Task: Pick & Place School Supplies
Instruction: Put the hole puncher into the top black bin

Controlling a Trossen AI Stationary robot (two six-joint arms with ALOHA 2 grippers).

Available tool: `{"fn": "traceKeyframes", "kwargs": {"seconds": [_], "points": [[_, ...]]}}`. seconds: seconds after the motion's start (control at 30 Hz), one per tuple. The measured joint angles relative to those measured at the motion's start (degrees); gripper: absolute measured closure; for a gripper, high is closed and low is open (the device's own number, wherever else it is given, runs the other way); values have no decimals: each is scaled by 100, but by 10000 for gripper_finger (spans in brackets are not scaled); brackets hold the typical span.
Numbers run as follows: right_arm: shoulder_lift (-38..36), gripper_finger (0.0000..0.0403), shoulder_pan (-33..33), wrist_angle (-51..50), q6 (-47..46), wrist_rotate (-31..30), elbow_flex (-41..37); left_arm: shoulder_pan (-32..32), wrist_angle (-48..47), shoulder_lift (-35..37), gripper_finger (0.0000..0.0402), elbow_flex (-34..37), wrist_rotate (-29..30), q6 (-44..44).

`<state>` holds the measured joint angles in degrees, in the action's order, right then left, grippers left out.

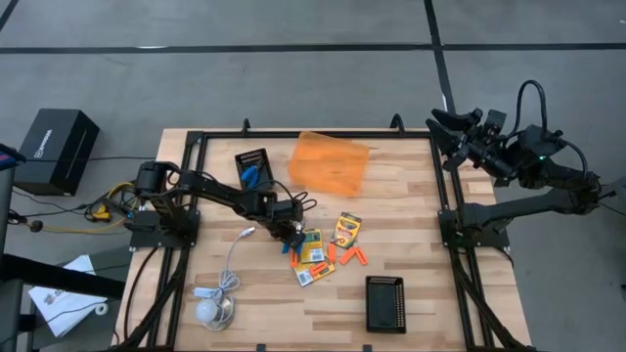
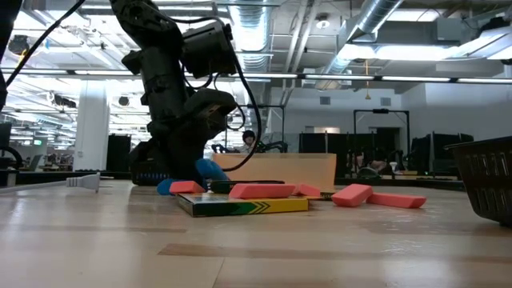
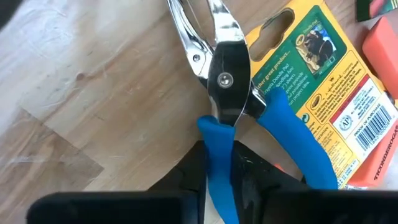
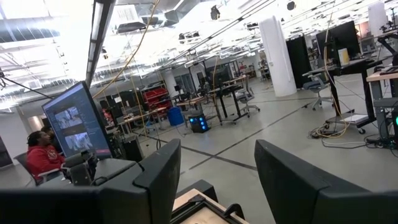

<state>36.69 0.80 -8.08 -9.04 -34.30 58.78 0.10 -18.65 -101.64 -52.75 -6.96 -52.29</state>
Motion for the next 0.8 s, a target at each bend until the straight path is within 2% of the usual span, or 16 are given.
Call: {"fn": "traceKeyframes", "kwargs": {"seconds": [0.37,0.67,0.8], "points": [[0,205,0,88,3,2,0,96,162,457,365,20,131,102],[0,205,-2,108,51,3,0,567,138,1504,366,9,873,240],[0,205,-7,109,66,2,0,933,-350,1962,366,9,1158,345]]}}
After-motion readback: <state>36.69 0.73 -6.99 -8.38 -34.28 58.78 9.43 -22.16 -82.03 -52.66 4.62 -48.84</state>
